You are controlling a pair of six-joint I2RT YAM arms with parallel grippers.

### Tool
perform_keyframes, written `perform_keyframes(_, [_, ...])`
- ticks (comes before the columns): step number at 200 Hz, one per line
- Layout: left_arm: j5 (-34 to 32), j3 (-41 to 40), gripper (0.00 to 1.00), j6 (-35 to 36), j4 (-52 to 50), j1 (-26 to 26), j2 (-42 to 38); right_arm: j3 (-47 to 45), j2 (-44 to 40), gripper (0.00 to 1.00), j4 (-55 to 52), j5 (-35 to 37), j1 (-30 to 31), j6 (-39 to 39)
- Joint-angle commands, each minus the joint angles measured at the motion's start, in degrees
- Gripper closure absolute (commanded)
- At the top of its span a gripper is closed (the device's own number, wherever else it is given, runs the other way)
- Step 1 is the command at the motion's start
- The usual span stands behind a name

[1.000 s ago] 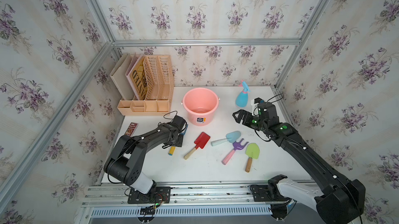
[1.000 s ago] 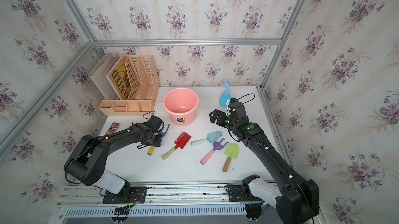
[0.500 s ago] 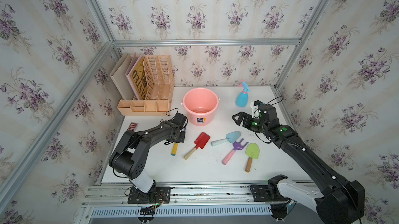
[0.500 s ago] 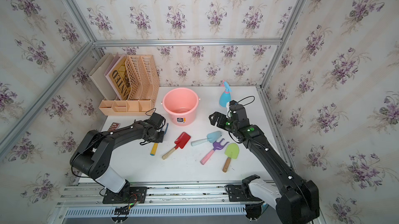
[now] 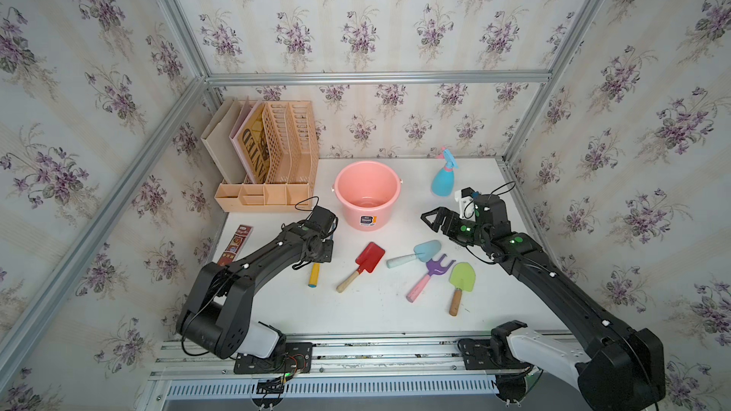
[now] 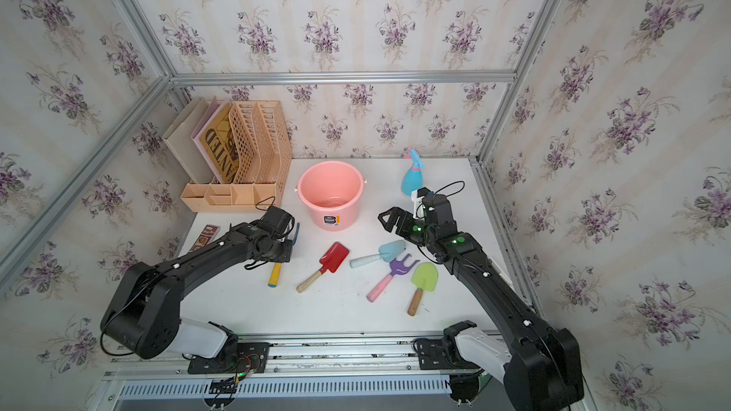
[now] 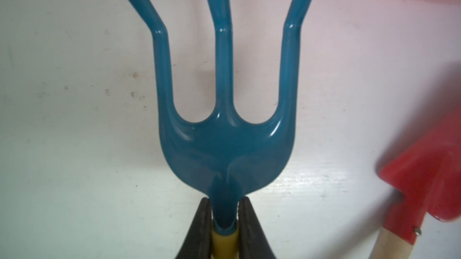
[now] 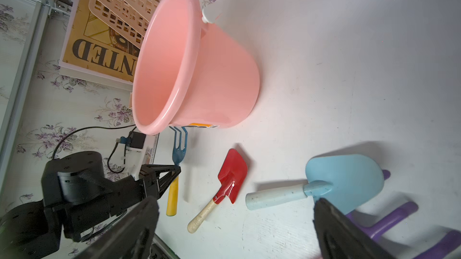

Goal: Organize the gardening tools
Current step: Pick up the gardening tool from the center of the board.

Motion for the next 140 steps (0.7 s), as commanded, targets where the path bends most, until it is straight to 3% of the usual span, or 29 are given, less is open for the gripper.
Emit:
perform_keyframes(1, [-2.77, 0.12, 1.00, -1.12, -4.69, -0.09, -4.75, 0.39, 0.41, 0.00, 1.57, -0.71, -0.08, -0.21])
perform_keyframes(63, [-8.24, 0.89, 1.00, -2.96, -11.70, -2.22, -19.44, 0.10, 1.03, 0.00, 3.17, -1.84, -0.13, -0.29])
perform_keyframes(93, [-11.29, 1.58, 1.00, -0.23, -8.00, -5.11, -24.81, -0.82, 0.98, 0.00, 5.69, -3.77, -0.13, 0.60])
perform_keyframes(140, [-14.50, 6.71, 1.00, 7.18, -0.61, -7.39, -25.44, -2.85, 0.79, 0.00, 7.95, -5.79, -0.21, 1.38])
